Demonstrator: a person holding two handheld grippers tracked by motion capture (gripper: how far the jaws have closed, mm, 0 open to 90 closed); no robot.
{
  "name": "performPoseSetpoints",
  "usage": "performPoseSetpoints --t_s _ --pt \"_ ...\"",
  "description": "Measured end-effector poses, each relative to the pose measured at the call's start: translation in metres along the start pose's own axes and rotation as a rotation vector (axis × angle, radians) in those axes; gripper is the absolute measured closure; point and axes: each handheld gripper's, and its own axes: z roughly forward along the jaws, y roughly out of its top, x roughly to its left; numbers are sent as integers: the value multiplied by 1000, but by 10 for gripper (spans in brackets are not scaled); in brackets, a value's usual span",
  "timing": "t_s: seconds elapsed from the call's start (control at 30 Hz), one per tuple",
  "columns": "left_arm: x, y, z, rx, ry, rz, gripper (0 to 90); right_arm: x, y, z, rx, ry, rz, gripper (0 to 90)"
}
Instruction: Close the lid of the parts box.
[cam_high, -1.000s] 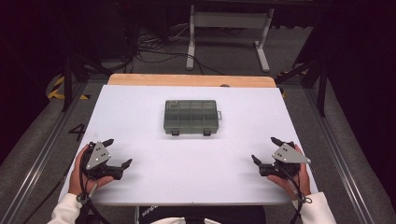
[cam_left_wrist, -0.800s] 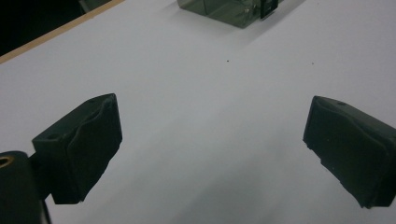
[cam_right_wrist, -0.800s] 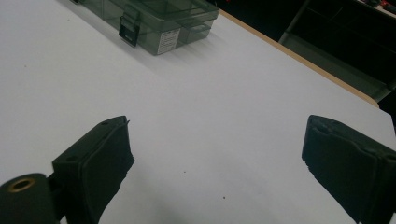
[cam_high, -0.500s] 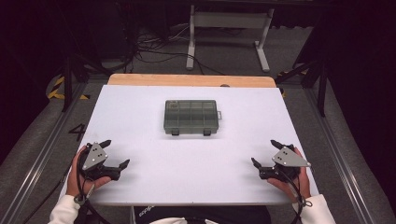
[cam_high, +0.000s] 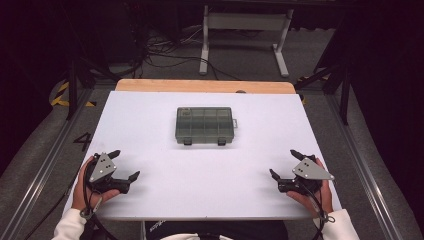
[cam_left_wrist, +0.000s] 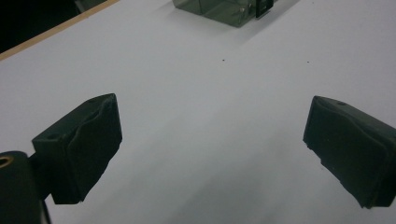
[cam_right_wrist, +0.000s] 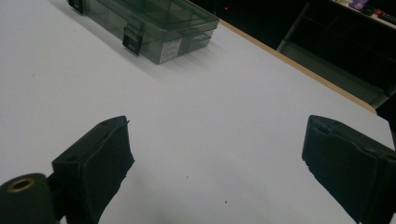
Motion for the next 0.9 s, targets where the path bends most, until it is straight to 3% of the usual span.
performPoseSetpoints --t_s 0.9 --pt "0 1 6 15 -17 3 52 -1 -3 -2 -5 1 5 85"
